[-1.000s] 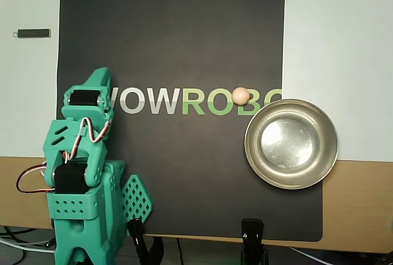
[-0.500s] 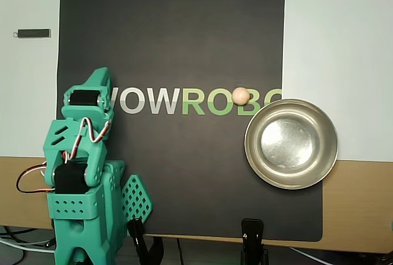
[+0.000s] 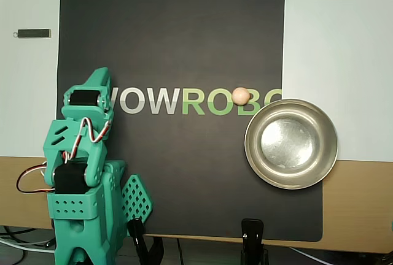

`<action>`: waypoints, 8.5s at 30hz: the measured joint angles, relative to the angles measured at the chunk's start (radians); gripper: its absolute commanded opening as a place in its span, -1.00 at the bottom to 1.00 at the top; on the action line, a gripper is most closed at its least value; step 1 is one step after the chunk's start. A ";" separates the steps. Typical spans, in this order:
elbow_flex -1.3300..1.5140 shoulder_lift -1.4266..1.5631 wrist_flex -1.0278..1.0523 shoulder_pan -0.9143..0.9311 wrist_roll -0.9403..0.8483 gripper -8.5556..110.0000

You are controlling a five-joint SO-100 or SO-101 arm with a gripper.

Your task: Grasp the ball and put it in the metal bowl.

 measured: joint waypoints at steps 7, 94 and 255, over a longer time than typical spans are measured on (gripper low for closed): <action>0.000 0.000 0.000 0.000 0.000 -0.85; -0.808 -0.862 0.327 0.118 0.000 -0.86; -1.776 -2.120 0.569 0.897 -1.804 -0.52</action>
